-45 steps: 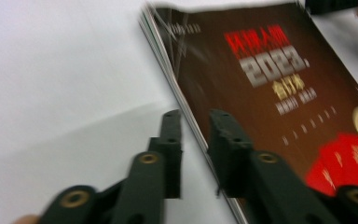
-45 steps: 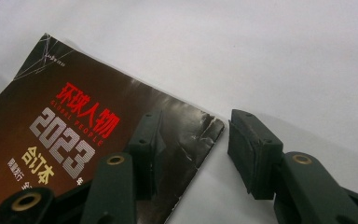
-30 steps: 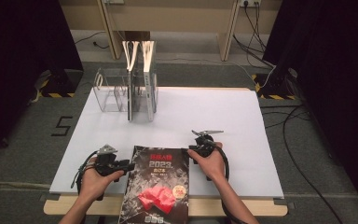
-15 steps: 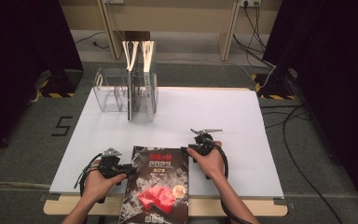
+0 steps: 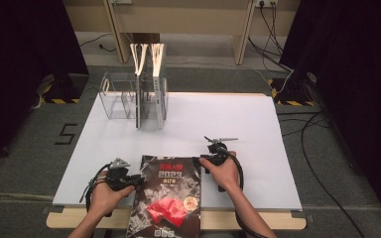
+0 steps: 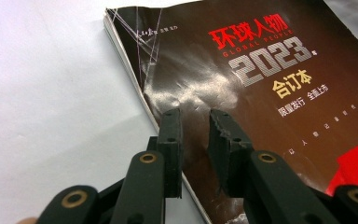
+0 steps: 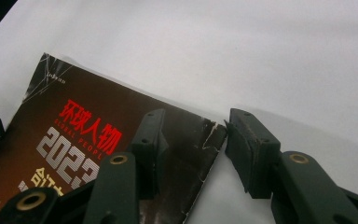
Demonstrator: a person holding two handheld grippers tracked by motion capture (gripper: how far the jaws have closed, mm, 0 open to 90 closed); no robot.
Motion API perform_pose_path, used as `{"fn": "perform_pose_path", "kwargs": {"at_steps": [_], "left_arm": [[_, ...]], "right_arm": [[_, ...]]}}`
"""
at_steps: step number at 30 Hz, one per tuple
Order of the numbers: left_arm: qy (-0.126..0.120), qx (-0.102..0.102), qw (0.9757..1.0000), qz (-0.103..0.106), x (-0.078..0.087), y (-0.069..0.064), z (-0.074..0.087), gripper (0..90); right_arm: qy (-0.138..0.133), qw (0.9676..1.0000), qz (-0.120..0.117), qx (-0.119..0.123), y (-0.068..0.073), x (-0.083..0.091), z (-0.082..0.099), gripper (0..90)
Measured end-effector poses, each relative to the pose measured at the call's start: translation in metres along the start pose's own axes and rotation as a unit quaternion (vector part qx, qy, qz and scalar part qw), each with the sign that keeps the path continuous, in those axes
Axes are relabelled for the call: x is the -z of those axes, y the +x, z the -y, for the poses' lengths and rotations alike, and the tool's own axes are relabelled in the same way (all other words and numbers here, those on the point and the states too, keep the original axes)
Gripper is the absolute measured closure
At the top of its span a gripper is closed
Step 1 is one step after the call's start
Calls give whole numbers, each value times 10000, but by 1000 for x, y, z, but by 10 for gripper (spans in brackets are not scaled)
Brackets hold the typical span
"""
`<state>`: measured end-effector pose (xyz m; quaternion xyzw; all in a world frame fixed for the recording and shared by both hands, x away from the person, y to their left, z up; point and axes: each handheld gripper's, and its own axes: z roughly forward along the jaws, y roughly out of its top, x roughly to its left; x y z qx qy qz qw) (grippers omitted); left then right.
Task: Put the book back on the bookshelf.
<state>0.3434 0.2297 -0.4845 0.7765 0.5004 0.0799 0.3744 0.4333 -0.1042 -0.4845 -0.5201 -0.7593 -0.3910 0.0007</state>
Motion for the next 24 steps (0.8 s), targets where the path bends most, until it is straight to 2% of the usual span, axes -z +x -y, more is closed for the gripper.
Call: {"fn": "perform_pose_path", "kwargs": {"at_steps": [7, 9, 11, 14, 18, 24], "left_arm": [[6, 58, 10000, 25, 0, 1, 0, 738], [14, 68, 10000, 40, 0, 1, 0, 735], [6, 54, 10000, 40, 0, 1, 0, 730], [-25, -15, 10000, 55, 1, 0, 1, 707], [-49, 14, 10000, 78, 1, 1, 2, 697], [-67, 40, 9999, 132, 1, 0, 3, 664]], "right_arm": [[177, 9990, -333, -243, 2, 4, 6, 571], [296, 9988, -373, -150, 5, 5, 8, 586], [399, 9982, -437, -94, 8, 5, 9, 623], [435, 9978, -471, -190, 7, 7, 8, 691], [420, 9963, -683, -309, 8, 12, 3, 809], [449, 9945, -865, -393, 14, 17, -1, 865]]}}
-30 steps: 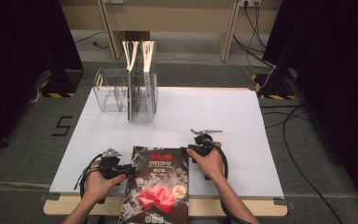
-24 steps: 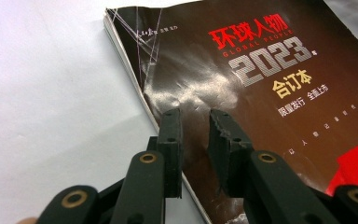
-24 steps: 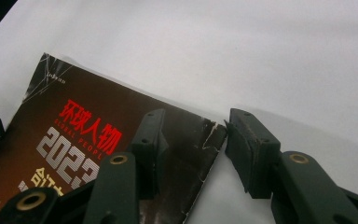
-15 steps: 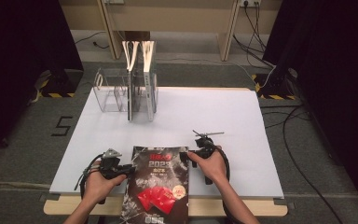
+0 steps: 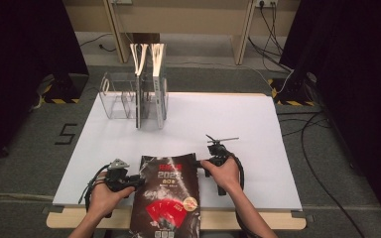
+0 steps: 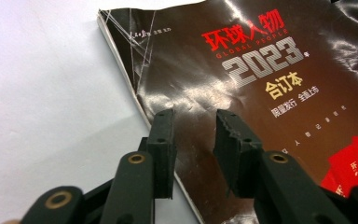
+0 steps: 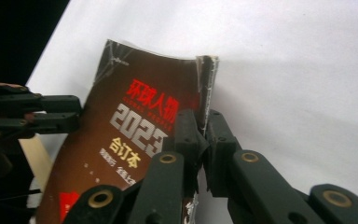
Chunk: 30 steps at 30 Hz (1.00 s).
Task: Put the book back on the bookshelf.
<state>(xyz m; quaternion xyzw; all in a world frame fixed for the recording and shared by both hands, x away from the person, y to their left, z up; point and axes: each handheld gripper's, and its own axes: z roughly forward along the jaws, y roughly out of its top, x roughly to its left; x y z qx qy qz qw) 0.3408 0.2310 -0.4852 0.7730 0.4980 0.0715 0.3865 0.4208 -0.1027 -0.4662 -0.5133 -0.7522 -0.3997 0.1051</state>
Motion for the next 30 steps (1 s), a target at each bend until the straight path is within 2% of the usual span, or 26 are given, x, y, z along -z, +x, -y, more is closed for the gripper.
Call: {"fn": "perform_pose_path", "kwargs": {"at_steps": [2, 6, 11, 17, 24, 27, 30], "left_arm": [[0, 29, 10000, 40, 0, 1, 0, 656], [-87, 27, 10000, -16, 2, 3, -2, 616], [-397, 122, 9990, -154, 11, 6, -6, 564], [-685, 155, 9973, -201, 21, 9, -11, 533], [-965, 118, 9950, -215, 30, 8, -19, 506], [-1074, 97, 9940, -191, 35, 7, -22, 502], [-1157, 100, 9930, -194, 38, 8, -25, 497]], "right_arm": [[-19, 9999, -57, -127, 0, 1, 0, 871], [-158, 9997, -110, -180, 3, 4, 0, 873], [-393, 9989, -197, -154, 10, 10, -4, 874], [-705, 9974, -144, -74, 20, 23, -12, 874], [-1153, 9932, -142, 110, 36, 44, -23, 874], [-1386, 9900, -157, 195, 43, 54, -31, 874], [-1553, 9875, -213, 172, 50, 63, -37, 875]]}}
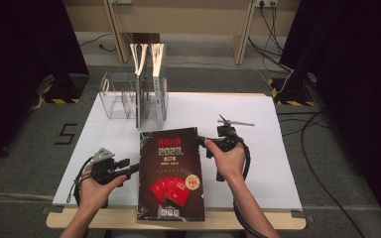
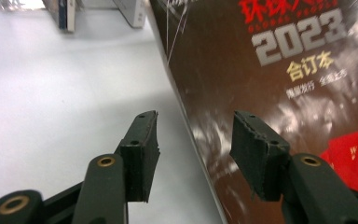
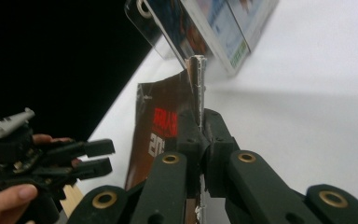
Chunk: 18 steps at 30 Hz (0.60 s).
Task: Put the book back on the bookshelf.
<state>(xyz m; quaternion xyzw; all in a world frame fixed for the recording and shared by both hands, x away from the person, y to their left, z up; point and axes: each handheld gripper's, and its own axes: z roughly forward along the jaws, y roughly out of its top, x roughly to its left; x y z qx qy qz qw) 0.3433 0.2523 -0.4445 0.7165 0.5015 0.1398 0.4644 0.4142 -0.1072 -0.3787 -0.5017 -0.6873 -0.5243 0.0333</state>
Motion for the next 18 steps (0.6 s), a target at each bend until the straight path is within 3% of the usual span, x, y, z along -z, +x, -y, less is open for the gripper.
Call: {"fn": "perform_pose_path", "kwargs": {"at_steps": [8, 15, 18], "left_arm": [[-143, 13, 9999, 21, 5, -1, -8, 490], [-364, -4, 9989, 287, 8, -9, -18, 475], [-403, -9, 9988, 278, 8, -11, -20, 457]], "right_arm": [[-401, 9991, -29, 156, 18, 6, -19, 876], [-823, 9961, 49, 318, 37, 5, -28, 875], [-900, 9950, 58, 424, 44, 4, -28, 875]]}}
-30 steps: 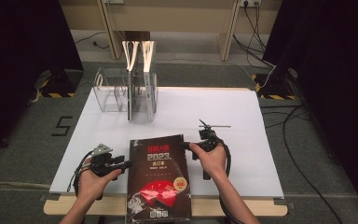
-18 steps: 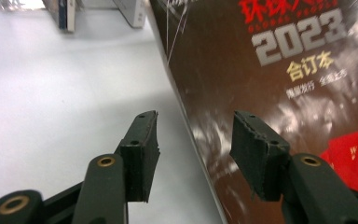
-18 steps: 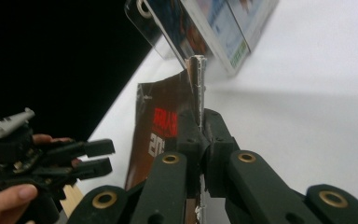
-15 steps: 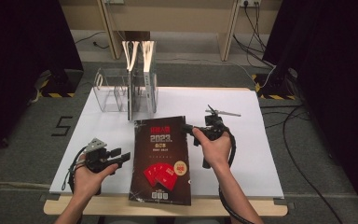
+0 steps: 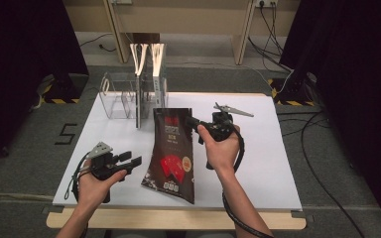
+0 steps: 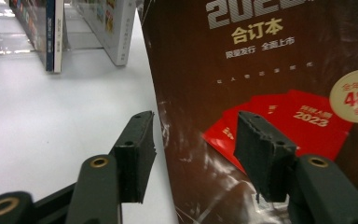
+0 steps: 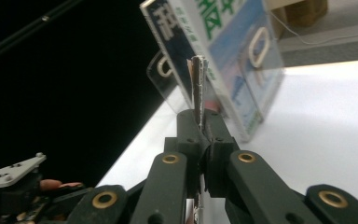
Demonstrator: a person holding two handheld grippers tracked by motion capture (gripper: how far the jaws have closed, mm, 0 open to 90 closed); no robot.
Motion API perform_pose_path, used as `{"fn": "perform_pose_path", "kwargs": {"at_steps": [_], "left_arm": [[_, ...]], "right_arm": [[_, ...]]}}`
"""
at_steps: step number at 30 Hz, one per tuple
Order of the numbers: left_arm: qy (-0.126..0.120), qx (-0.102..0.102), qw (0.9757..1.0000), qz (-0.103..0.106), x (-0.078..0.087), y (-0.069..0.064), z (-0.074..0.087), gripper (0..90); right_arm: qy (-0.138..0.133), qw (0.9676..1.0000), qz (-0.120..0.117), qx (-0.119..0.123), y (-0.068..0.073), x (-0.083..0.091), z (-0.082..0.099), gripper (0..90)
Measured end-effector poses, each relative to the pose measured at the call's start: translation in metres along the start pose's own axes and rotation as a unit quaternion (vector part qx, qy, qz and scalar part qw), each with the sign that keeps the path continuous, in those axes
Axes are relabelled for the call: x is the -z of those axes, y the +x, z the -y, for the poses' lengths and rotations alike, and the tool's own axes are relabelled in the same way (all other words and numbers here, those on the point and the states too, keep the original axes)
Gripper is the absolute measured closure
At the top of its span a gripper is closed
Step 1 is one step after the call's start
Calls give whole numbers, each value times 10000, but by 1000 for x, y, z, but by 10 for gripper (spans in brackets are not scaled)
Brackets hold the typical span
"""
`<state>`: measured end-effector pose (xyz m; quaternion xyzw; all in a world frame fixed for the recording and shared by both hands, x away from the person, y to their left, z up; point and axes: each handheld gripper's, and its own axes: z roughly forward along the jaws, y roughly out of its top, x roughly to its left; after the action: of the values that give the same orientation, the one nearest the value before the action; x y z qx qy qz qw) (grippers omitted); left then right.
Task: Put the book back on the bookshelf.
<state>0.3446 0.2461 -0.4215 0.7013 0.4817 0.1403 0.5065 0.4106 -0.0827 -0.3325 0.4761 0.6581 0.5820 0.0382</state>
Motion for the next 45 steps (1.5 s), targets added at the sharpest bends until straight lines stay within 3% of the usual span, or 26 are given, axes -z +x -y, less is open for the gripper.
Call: {"fn": "perform_pose_path", "kwargs": {"at_steps": [11, 18, 23, 29, 35, 45], "left_arm": [[-134, 71, 9998, -164, 11, 5, -1, 434], [-304, 28, 9994, -156, 17, 0, -8, 429], [-501, -2, 9986, 147, 17, -19, -18, 419], [-687, -271, 9965, 390, 13, -55, -40, 375], [-623, -504, 9966, 197, -3, -78, -53, 334], [-468, -474, 9977, -93, -24, -87, -61, 321]], "right_arm": [[-89, 9983, -251, 515, 30, -6, 2, 876], [-214, 9966, -426, 670, 41, -12, -4, 876], [-347, 9960, -461, 687, 45, -21, -5, 876], [-473, 9955, -433, 693, 50, -32, -3, 876], [-454, 9956, -325, 755, 55, -42, 0, 875], [-430, 9954, -145, 846, 54, -46, 3, 874]]}}
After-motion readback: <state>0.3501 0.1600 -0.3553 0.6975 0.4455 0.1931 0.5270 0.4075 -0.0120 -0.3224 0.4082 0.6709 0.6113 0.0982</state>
